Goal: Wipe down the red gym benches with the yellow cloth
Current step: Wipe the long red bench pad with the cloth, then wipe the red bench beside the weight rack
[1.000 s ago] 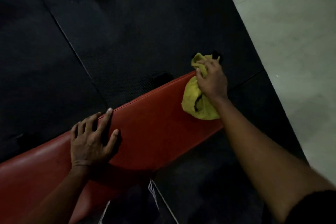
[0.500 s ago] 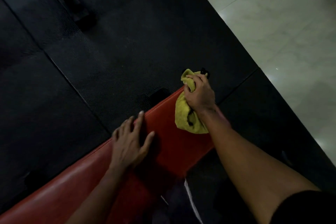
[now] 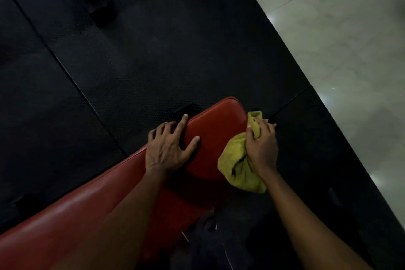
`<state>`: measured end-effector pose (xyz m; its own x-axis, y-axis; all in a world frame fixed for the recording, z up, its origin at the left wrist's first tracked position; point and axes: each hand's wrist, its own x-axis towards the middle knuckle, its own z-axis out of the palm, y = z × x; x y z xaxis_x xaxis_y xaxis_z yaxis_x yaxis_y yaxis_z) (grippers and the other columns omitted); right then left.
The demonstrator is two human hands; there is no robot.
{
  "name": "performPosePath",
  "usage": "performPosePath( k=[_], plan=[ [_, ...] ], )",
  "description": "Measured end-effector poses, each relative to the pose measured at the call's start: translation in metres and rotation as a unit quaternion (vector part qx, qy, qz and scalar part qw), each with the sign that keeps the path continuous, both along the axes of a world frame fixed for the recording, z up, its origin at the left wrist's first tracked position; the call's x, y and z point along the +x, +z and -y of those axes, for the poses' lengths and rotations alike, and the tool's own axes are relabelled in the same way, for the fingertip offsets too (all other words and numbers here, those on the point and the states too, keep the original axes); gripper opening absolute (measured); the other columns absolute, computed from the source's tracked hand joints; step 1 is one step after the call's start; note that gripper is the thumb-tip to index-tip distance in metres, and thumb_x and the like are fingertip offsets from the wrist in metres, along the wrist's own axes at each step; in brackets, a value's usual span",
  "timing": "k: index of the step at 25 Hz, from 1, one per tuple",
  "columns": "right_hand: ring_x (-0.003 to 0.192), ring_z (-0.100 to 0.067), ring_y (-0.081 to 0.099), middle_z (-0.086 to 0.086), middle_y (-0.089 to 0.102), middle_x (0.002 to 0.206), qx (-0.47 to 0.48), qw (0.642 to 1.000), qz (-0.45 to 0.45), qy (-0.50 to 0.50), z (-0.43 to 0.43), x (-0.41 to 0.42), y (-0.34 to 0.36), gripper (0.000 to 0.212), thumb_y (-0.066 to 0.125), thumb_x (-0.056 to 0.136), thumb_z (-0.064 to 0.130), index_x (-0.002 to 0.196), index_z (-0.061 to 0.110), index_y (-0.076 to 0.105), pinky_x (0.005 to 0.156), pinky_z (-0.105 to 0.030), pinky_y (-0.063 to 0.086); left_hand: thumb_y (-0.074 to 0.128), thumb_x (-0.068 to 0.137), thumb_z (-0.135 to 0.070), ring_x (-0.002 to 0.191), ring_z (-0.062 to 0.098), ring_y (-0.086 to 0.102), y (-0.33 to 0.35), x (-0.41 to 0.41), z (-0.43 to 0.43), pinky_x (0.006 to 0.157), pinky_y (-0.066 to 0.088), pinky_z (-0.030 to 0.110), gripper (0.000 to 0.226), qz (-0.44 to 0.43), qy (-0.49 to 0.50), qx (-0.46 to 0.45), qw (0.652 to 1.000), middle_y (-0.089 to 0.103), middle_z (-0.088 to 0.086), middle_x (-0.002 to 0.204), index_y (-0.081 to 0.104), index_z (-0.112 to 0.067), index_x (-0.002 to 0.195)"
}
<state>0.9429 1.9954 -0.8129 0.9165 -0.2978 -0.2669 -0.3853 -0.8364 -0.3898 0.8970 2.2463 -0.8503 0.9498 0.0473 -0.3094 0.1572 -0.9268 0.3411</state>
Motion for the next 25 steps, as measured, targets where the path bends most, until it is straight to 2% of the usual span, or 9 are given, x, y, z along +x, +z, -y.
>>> performPosePath(
  k=[3,5,7,10,12,15,20,22,25],
  plan=[
    [0.101,-0.023,0.061,-0.004,0.059,0.115,-0.003,0.999,-0.046,0.018,0.01,0.033,-0.01,0.035,0.048,0.101,0.044,0.122,0.02,0.062,0.074,-0.03,0.039,0.023,0.092,-0.08,0.129,0.025,0.049,0.0,-0.002,0.002,0.107,0.038,0.047,0.08,0.007,-0.004,0.006,1.0,0.055,0.004,0.138,0.022,-0.035,0.158],
    [0.096,-0.024,0.062,-0.002,0.061,0.103,0.042,0.996,-0.078,0.009,0.021,0.045,-0.013,0.034,0.045,0.101,0.05,0.108,0.021,0.063,0.072,-0.033,0.042,0.022,0.092,-0.081,0.127,0.025,0.05,0.0,0.001,0.002,0.106,0.038,0.046,0.08,0.003,0.001,0.014,1.0,0.056,0.004,0.136,0.022,-0.036,0.158],
    [0.104,-0.026,0.061,-0.003,0.06,0.109,0.051,0.996,-0.071,-0.01,0.026,0.029,-0.011,0.036,0.045,0.1,0.052,0.108,0.021,0.062,0.077,-0.036,0.046,0.021,0.092,-0.081,0.126,0.025,0.05,0.001,0.002,0.001,0.106,0.037,0.046,0.08,-0.009,-0.004,0.02,1.0,0.056,0.004,0.134,0.021,-0.036,0.158],
    [0.125,-0.028,0.054,-0.006,0.056,0.132,0.036,0.998,-0.029,-0.03,0.024,-0.008,-0.001,0.04,0.048,0.1,0.049,0.126,0.022,0.062,0.09,-0.039,0.05,0.019,0.092,-0.082,0.13,0.025,0.047,0.008,0.004,0.0,0.109,0.033,0.047,0.08,-0.04,-0.005,0.01,0.999,0.054,0.004,0.138,0.019,-0.037,0.158],
    [0.121,-0.027,0.056,-0.007,0.053,0.135,0.051,0.998,-0.029,-0.013,0.028,-0.011,0.007,0.036,0.051,0.102,0.04,0.132,0.021,0.06,0.084,-0.035,0.049,0.02,0.092,-0.081,0.141,0.026,0.036,0.015,0.007,-0.001,0.115,0.024,0.05,0.079,-0.09,-0.001,-0.003,0.996,0.043,0.004,0.152,0.013,-0.041,0.159],
    [0.113,-0.026,0.06,-0.007,0.054,0.133,0.046,0.997,-0.035,0.06,0.041,0.004,0.032,0.032,0.052,0.103,0.025,0.133,0.017,0.06,0.082,-0.034,0.049,0.031,0.092,-0.078,0.152,0.026,0.015,0.046,0.017,-0.002,0.12,0.012,0.053,0.078,-0.159,0.038,-0.057,0.985,0.013,0.0,0.168,0.006,-0.045,0.158],
    [0.103,-0.024,0.061,-0.005,0.061,0.111,0.056,0.982,-0.067,0.167,0.049,0.064,0.145,0.036,0.057,0.099,0.045,0.123,0.02,0.067,0.082,-0.034,0.047,0.046,0.1,-0.057,0.152,0.021,0.015,0.175,0.039,-0.016,0.121,0.011,0.051,0.065,-0.082,0.098,-0.12,0.985,0.019,-0.004,0.166,0.022,-0.041,0.158],
    [0.103,-0.026,0.063,-0.005,0.064,0.11,0.073,0.974,-0.048,0.207,0.04,0.086,0.21,0.037,0.061,0.095,0.05,0.118,0.023,0.069,0.084,-0.036,0.05,0.048,0.1,-0.054,0.151,0.02,0.019,0.242,0.039,-0.022,0.12,0.015,0.049,0.06,-0.047,0.115,-0.118,0.985,0.024,-0.004,0.164,0.03,-0.037,0.155],
    [0.107,-0.026,0.064,-0.005,0.066,0.117,0.074,0.961,-0.004,0.268,0.022,0.111,0.303,0.04,0.067,0.09,0.051,0.121,0.026,0.069,0.087,-0.035,0.051,0.05,0.096,-0.058,0.143,0.023,0.033,0.33,0.038,-0.032,0.113,0.024,0.045,0.057,0.023,0.151,-0.118,0.981,0.041,0.0,0.154,0.045,-0.029,0.145]
  ],
)
